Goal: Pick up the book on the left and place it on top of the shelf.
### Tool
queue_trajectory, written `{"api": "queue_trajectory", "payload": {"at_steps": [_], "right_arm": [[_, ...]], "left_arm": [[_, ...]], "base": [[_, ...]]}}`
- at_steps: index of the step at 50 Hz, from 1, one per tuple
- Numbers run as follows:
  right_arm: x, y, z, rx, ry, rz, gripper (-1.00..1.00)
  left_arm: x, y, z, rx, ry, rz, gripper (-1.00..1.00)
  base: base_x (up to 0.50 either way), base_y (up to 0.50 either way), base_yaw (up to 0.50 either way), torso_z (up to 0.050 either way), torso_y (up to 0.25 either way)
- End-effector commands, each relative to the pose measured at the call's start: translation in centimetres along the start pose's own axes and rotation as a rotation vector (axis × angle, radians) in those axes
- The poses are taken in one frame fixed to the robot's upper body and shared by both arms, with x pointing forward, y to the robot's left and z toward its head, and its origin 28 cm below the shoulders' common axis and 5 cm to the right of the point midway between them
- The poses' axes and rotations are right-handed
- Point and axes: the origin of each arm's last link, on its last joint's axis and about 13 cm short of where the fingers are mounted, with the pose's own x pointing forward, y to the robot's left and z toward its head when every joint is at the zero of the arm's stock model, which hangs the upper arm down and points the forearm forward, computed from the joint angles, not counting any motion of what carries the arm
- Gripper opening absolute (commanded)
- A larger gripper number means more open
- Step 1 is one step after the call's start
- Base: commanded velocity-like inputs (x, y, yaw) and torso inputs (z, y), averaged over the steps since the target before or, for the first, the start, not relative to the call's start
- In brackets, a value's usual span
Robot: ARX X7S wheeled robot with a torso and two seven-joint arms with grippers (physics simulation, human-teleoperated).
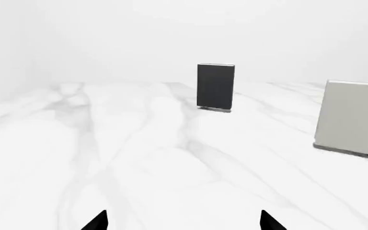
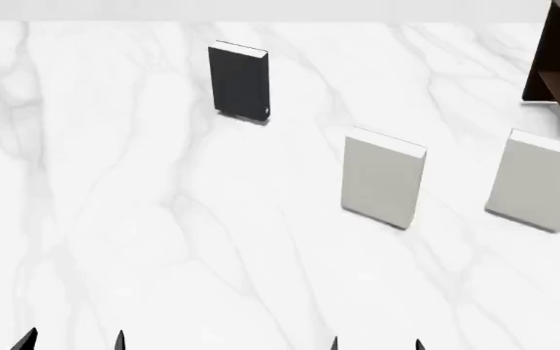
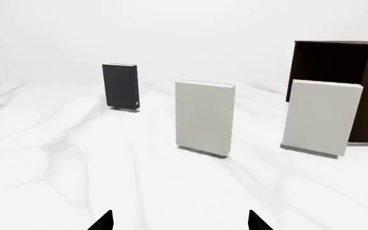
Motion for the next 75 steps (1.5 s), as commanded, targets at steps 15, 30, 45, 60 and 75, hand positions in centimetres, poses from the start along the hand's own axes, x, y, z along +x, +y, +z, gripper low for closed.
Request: {"api": "queue_trajectory", "payload": {"at_steps": [15,30,45,60,75], "right_arm": [[0.1,0.1,-0.1,-0.004,0.022,-0.006,1.00],[0.0,0.1,0.1,0.007,0.024,0.013,1.00],[0.2,0.1,0.0,-0.002,0.027,-0.010,1.00],[2.8,-0.1,12.1,-0.072,0.002,-0.011,1.00],[5.1,-1.5,25.1,-0.044,-0.053,0.035,1.00]], "left_arm": [[0.2,0.0,-0.2,-0.003,0.059,-0.006,1.00],[0.1,-0.1,-0.4,-0.006,0.054,-0.009,1.00],[0.2,0.0,-0.3,-0.003,0.049,-0.004,1.00],[3.6,0.8,13.2,0.027,-0.022,-0.007,1.00],[6.1,1.6,23.7,0.044,-0.117,-0.019,1.00]], "base": [[0.00,0.00,0.00,0.000,0.000],[0.00,-0.10,0.00,0.000,0.000],[0.00,-0.36,0.00,0.000,0.000],[0.00,0.00,0.00,0.000,0.000],[0.05,0.00,0.00,0.000,0.000]]}}
